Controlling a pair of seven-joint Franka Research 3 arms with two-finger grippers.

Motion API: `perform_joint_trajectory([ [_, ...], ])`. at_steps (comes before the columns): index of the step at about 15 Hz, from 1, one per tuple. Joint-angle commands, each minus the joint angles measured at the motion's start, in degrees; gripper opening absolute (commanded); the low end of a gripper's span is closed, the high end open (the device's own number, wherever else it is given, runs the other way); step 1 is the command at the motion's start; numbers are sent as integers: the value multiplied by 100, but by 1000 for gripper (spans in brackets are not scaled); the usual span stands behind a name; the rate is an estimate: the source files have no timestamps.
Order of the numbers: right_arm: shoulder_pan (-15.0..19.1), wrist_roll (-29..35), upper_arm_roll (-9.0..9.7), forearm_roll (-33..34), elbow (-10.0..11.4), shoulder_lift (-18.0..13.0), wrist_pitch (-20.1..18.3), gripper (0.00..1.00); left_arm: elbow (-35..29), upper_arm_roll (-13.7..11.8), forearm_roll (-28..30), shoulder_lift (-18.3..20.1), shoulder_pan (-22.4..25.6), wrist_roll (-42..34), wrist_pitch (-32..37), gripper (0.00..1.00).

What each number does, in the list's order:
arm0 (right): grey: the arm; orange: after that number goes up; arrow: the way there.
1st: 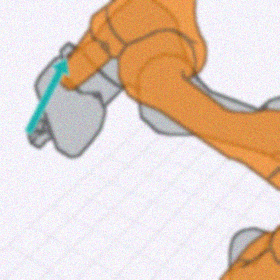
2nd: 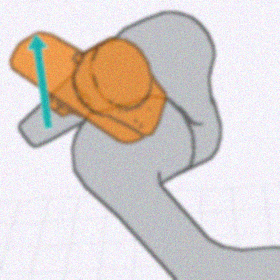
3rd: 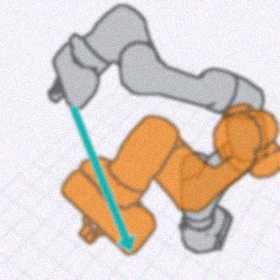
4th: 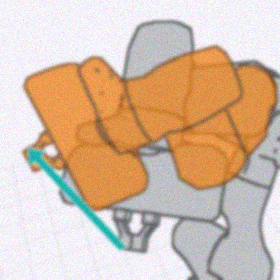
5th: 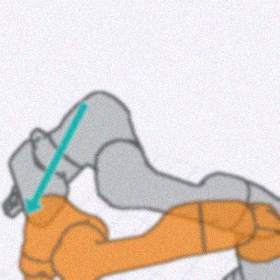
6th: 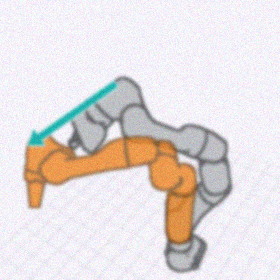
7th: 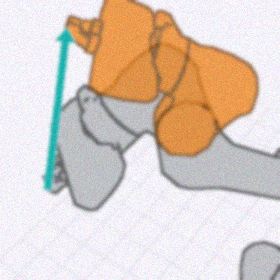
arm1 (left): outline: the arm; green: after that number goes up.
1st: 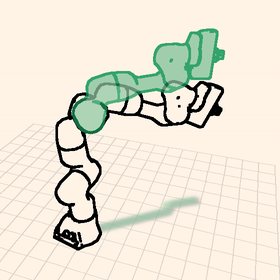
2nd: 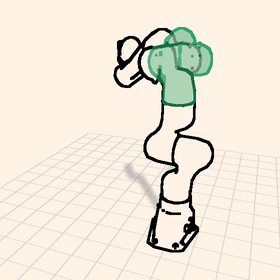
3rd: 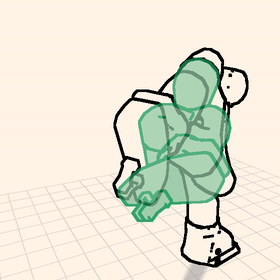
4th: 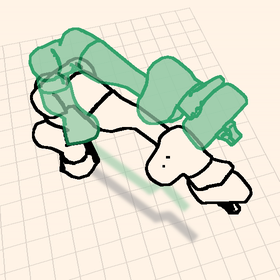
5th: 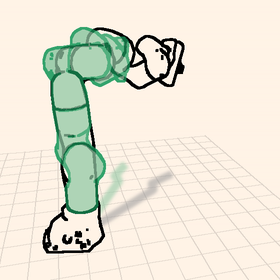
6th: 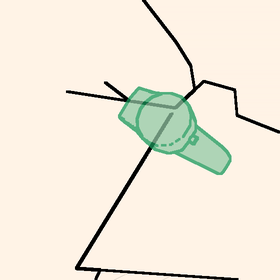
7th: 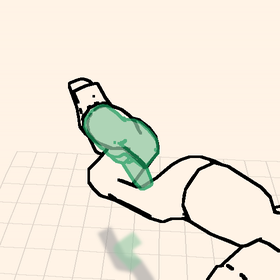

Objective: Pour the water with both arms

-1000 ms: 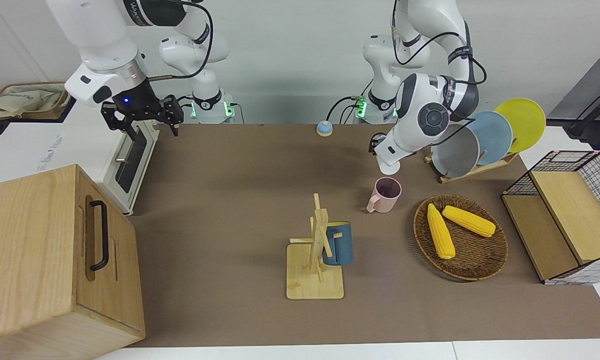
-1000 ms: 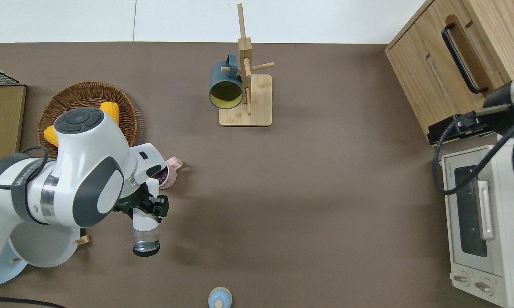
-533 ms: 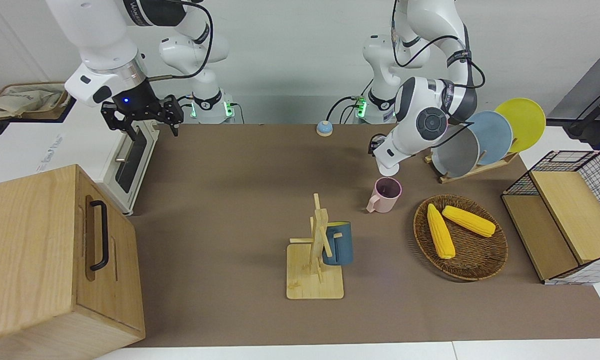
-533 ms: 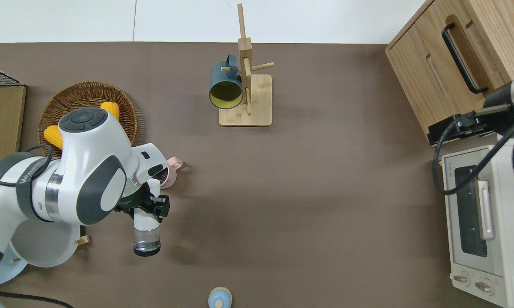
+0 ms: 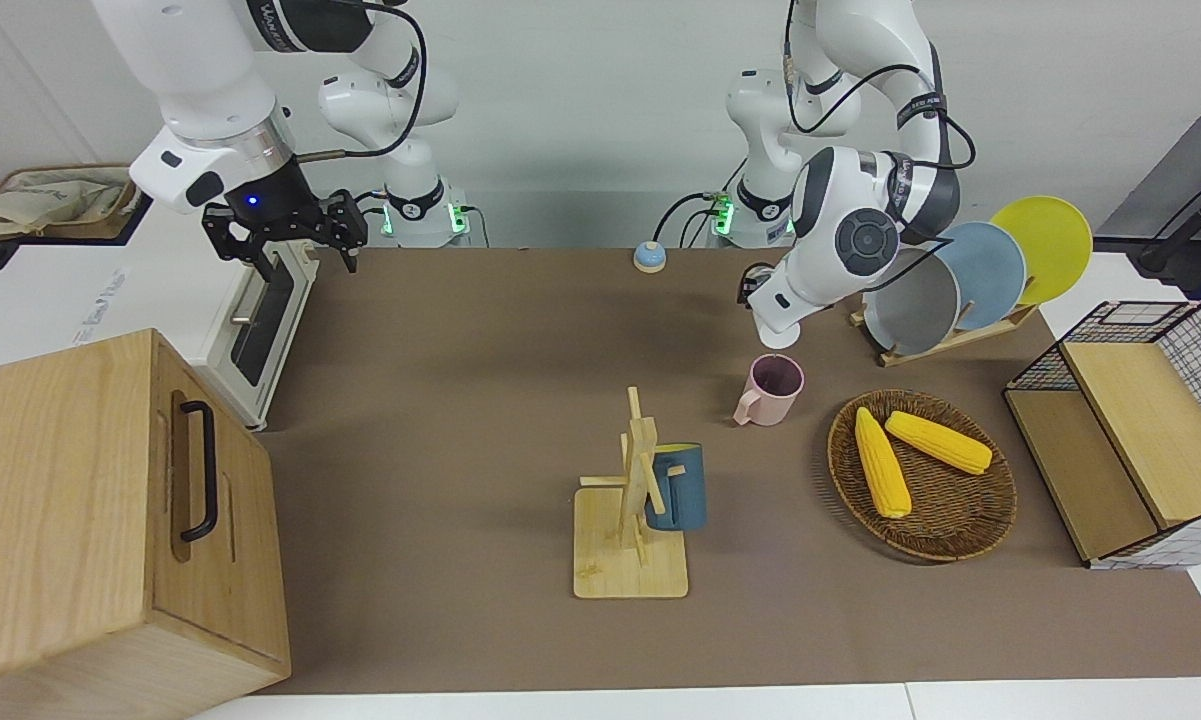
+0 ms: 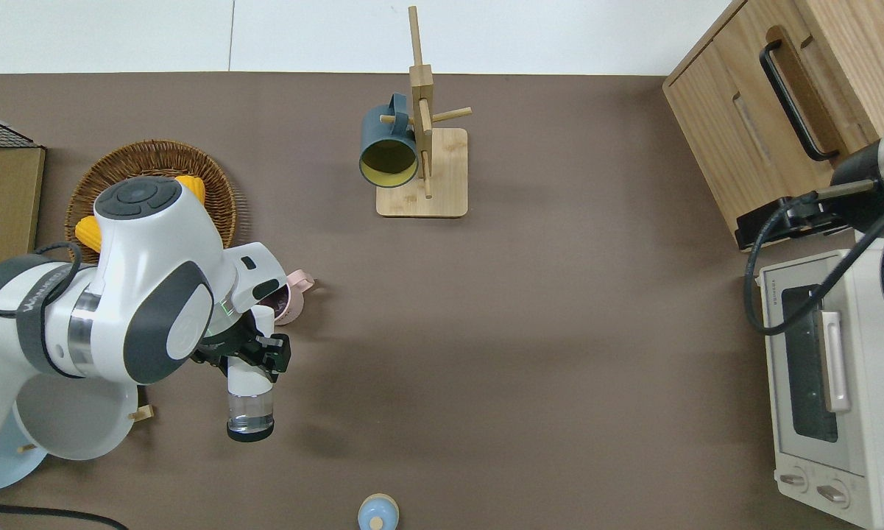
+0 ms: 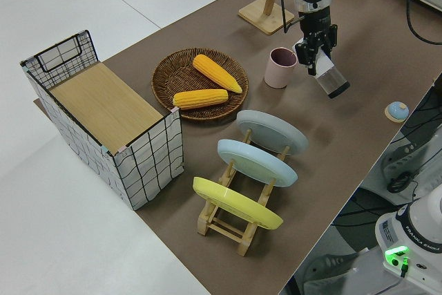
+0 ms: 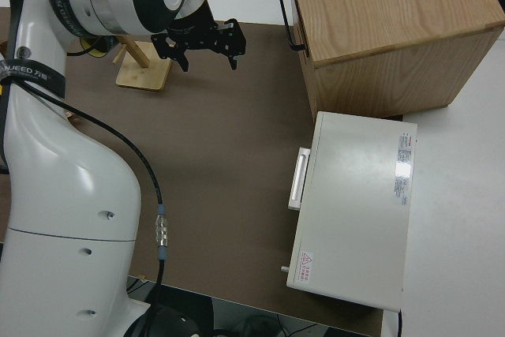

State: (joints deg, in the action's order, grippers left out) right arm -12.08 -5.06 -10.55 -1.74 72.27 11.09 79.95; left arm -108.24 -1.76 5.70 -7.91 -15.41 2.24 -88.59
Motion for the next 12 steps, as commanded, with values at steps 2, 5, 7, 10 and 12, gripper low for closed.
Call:
perform_joint_trajectory([
  [2,13,-57,0,-37,155,-133,-14,987,418,-18,54,-8,-33,154,544,0],
  [5,13,-57,0,-37,155,-133,-14,987,532,-26,45,0,-24,154,711,0],
  [7,13,-57,0,-37,155,-133,-14,987,602,-26,54,-8,-24,154,773,0],
  [10,13,-57,0,-37,155,-133,-14,990,603,-35,54,-140,-6,163,765,0],
  [12,13,-57,0,-46,155,-133,-14,990,603,-26,45,-211,-6,163,730,0],
])
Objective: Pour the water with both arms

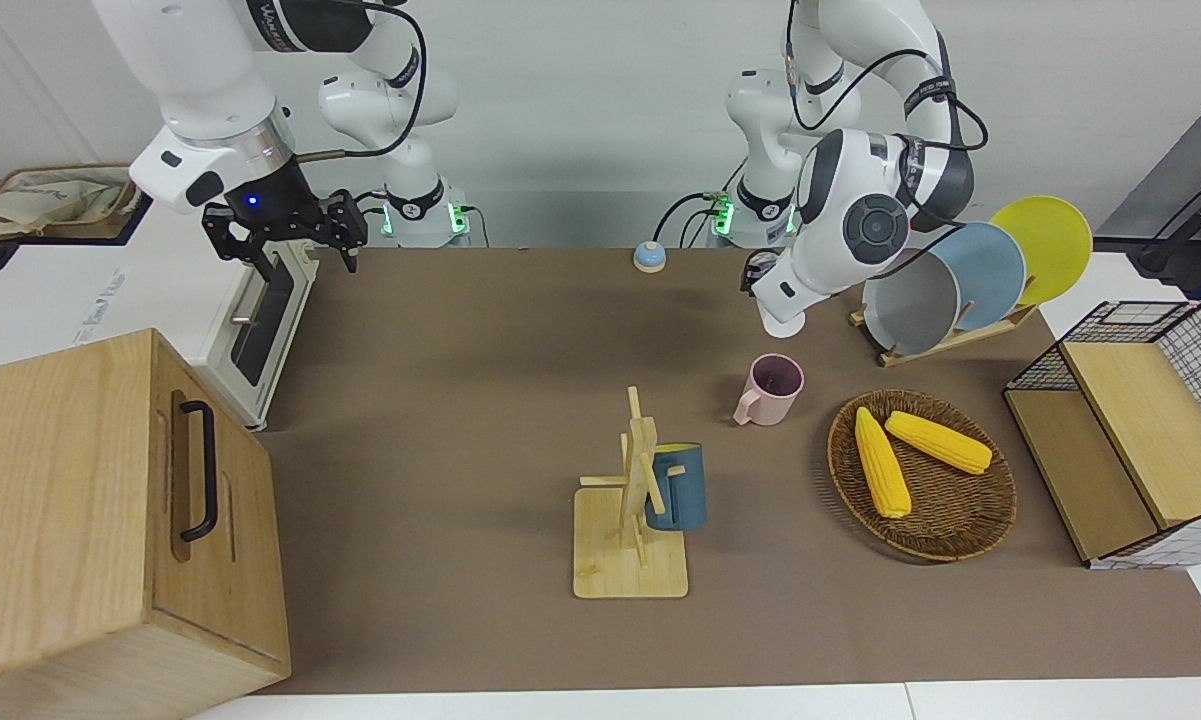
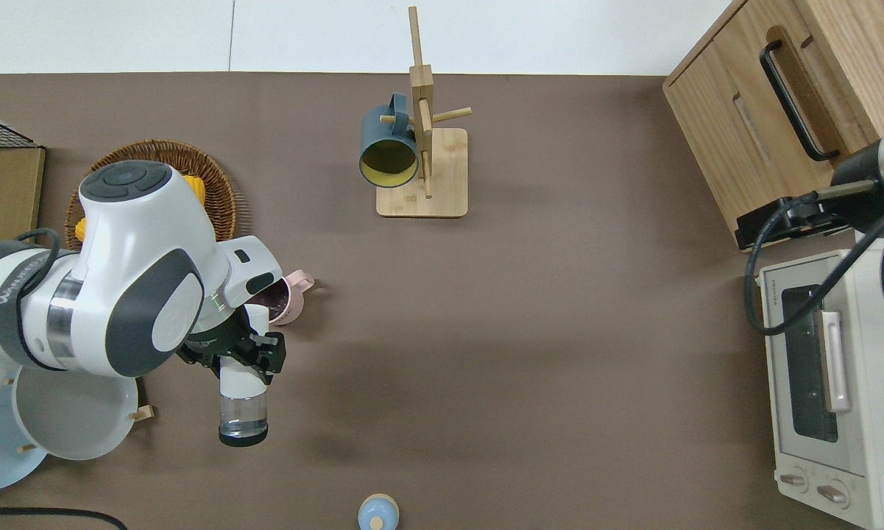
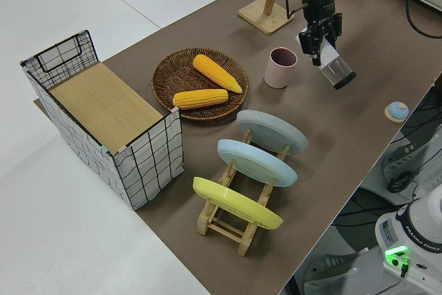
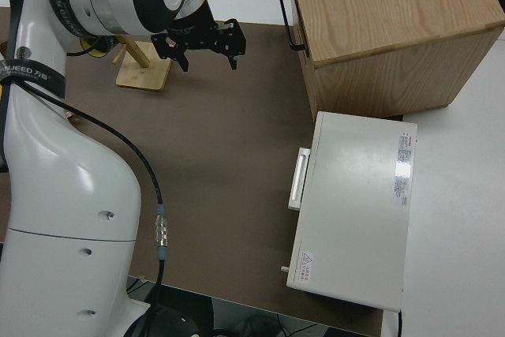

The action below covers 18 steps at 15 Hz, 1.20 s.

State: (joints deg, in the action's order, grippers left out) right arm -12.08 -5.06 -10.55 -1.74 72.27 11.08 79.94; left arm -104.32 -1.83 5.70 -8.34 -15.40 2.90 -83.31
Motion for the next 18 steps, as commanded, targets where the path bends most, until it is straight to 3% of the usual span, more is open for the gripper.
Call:
perform_joint_trajectory([
  [1,13,-57,1,-37,155,-133,-14,990,210,-19,45,-168,2,97,201,0],
  [18,13,-57,1,-46,155,-133,-14,990,61,-81,54,-63,-15,88,-167,0],
])
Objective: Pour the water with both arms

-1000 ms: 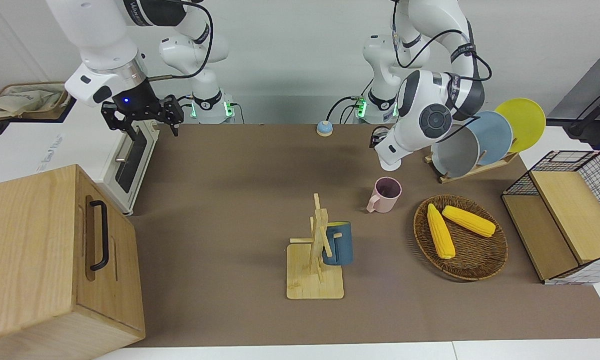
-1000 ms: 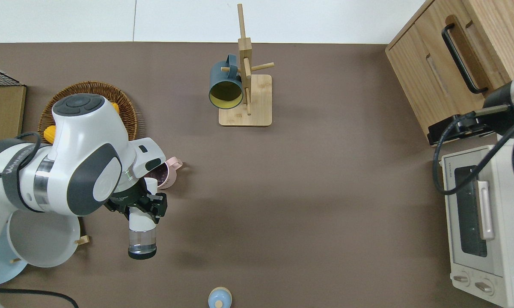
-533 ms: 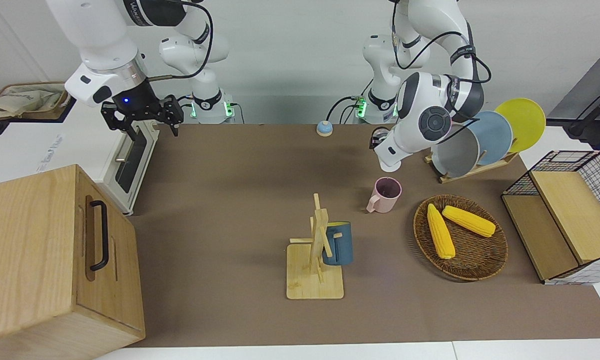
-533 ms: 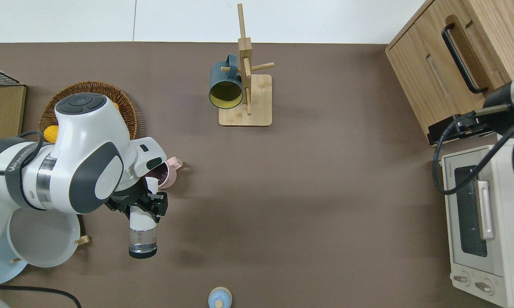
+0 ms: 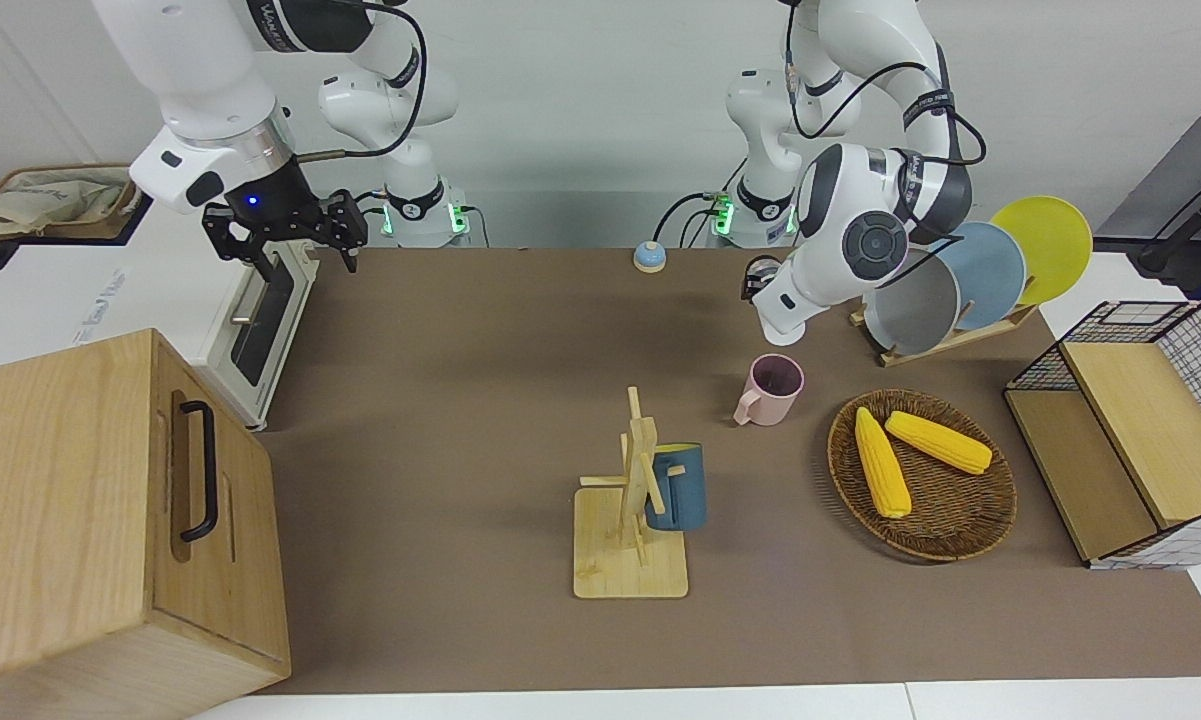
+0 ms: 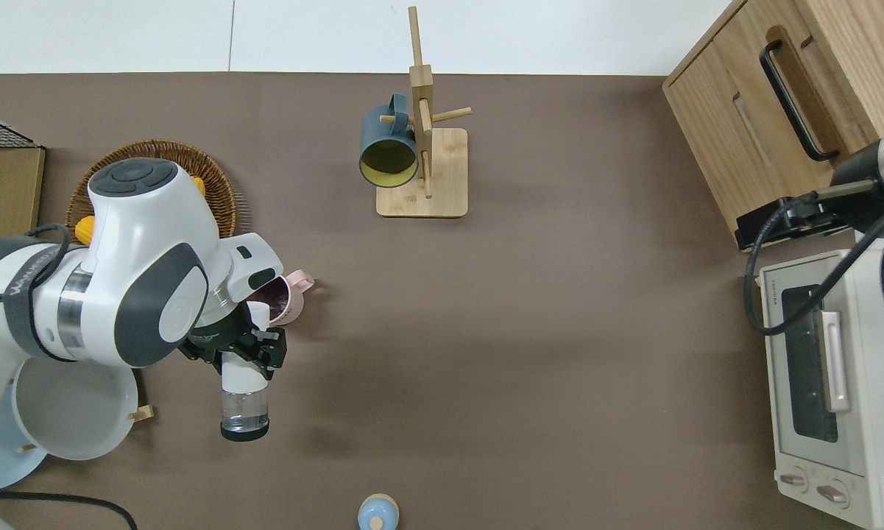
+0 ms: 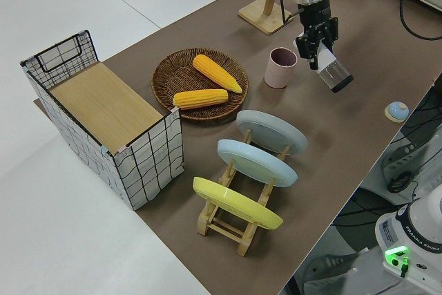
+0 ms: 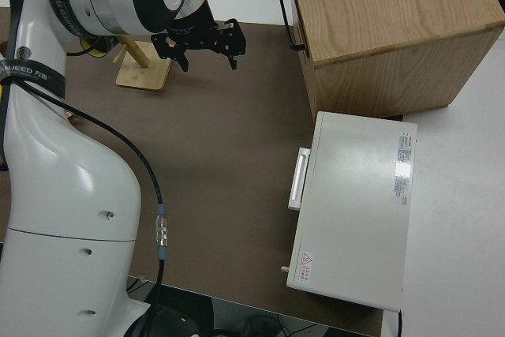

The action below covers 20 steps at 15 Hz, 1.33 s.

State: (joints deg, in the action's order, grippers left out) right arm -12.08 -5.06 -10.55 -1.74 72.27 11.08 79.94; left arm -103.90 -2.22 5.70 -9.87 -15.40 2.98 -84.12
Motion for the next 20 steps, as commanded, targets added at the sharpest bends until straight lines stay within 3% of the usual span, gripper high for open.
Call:
perform_joint_trajectory([
  [1,13,-57,1,-46,147,-133,-14,987,19,-42,54,73,-7,71,-122,0],
  [16,13,-57,1,-37,155,-133,-14,990,-51,-42,45,116,-16,89,-412,0],
  [20,13,-57,1,-46,155,-133,-14,987,-769,-51,45,703,-16,89,-1051,0],
])
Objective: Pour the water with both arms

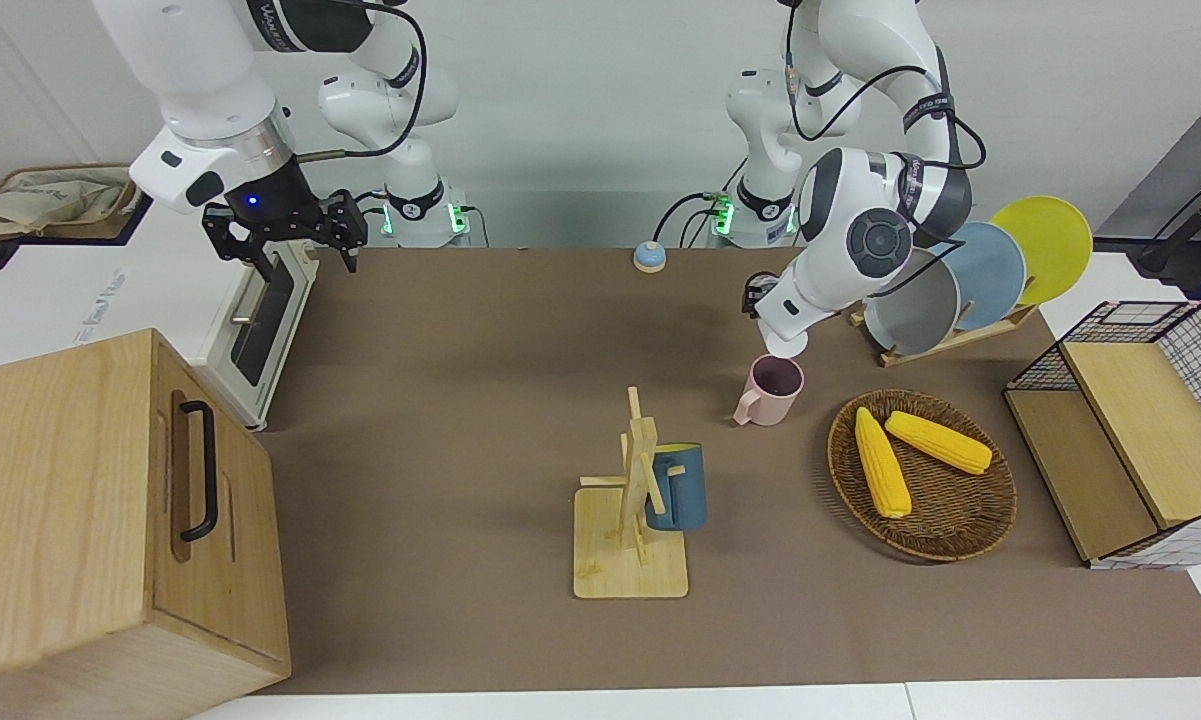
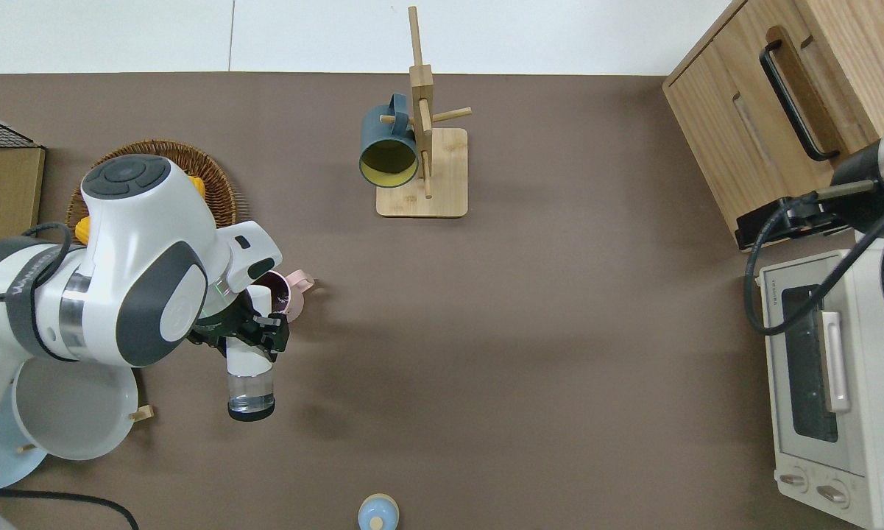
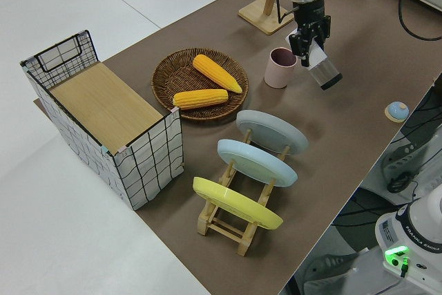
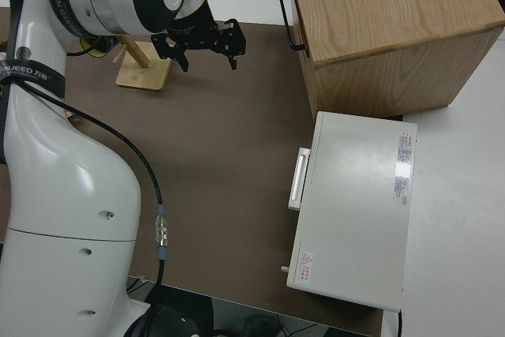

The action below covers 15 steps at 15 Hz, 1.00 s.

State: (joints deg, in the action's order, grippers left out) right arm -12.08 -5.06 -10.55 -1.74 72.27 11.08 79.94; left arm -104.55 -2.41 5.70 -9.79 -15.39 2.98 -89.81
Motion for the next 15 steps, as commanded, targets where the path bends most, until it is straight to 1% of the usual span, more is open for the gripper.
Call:
perform_joint_trajectory([
  [1,13,-57,1,-37,155,-133,-14,987,-933,-31,36,880,-17,80,-694,0],
  [3,13,-57,1,-37,155,-133,-14,987,-1294,-31,18,1188,1,71,-1037,0],
  [6,13,-57,1,-37,155,-133,-14,987,-1664,-31,-17,1593,1,97,-1266,0],
  [9,13,-57,1,-37,155,-133,-14,990,-2156,-31,-34,2050,1,97,-1696,0],
  [13,13,-57,1,-37,155,-133,-14,990,-2972,-23,-43,2682,1,88,-2601,0],
  [15,13,-57,1,-37,155,-133,-14,990,-3272,-5,-52,2885,1,88,-2971,0],
])
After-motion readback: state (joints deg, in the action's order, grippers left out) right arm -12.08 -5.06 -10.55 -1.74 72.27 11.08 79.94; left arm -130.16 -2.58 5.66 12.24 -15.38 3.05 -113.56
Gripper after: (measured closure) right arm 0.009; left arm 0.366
